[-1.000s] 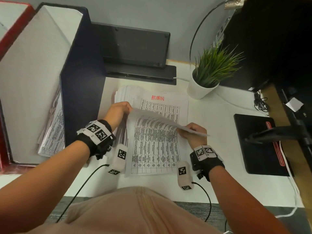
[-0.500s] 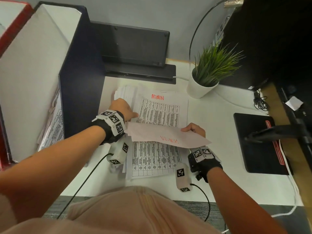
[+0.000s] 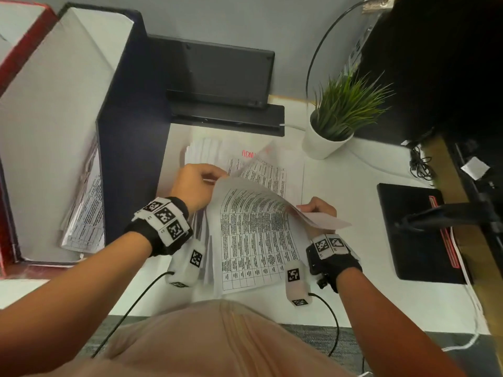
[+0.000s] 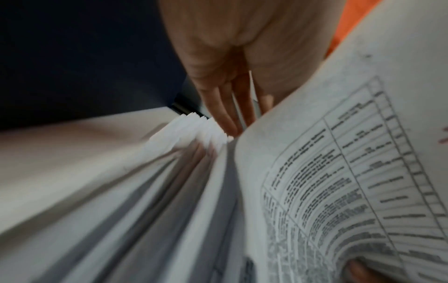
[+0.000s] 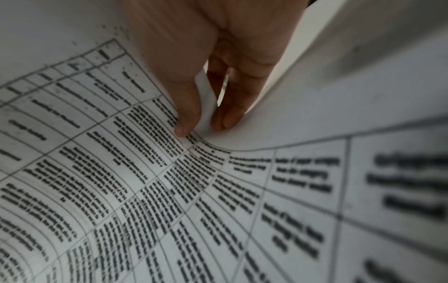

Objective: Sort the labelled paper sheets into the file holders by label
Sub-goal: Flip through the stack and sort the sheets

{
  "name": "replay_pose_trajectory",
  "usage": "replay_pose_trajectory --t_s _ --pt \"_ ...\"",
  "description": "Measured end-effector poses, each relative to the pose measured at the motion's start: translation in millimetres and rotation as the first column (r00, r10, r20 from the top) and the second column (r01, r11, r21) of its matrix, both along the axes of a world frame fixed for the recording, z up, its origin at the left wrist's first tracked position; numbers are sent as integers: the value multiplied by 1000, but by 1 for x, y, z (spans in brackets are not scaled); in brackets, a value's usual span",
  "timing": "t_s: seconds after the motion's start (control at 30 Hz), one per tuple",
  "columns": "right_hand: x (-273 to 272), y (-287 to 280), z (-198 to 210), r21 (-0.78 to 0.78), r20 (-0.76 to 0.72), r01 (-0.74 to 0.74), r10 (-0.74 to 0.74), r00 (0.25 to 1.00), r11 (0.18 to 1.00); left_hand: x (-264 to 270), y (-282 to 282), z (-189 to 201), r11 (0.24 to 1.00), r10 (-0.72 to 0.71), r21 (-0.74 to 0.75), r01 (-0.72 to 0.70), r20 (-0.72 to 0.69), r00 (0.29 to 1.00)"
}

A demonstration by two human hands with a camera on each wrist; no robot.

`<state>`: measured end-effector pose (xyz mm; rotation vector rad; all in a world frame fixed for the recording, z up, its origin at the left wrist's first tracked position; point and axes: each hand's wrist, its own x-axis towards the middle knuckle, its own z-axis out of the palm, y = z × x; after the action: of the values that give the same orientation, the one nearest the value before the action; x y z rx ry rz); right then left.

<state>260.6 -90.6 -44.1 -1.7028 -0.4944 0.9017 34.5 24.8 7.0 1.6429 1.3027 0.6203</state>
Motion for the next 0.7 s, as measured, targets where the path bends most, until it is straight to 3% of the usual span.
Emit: replay_pose_trajectory --t_s 0.07,0.17,0.2,0.3,0.4,0.47,0.53,0.6,0.7 --pt "-1 -2 -8 3 100 -22 22 995 1000 -1 -2 -2 993 0 -119 14 119 993" --pt "-1 0 -6 -131 204 -20 47 978 991 -4 -3 -5 990 -9 -142 26 121 993" --pt "-1 0 -6 -112 207 -6 29 978 994 -5 -3 -7 989 -11 -147 29 122 992" --pt "-1 0 -1 53 135 -5 -2 991 999 -8 -1 -10 971 15 -237 38 217 976" --pt "0 3 7 158 -158 -46 71 985 986 -8 1 -9 953 39 -297 56 305 952" --pt "-2 3 10 73 -73 -123 128 989 990 -8 2 -7 940 52 -336 60 314 948" --pt "-3 2 9 -105 114 -149 161 980 983 -7 5 -3 931 56 -362 53 284 957" --pt "-3 1 7 -253 159 -135 178 971 958 -5 13 -1 933 110 -357 -46 163 980" --pt "-1 -1 1 -99 211 -192 209 955 976 -1 26 -3 887 257 -391 -245 -24 966"
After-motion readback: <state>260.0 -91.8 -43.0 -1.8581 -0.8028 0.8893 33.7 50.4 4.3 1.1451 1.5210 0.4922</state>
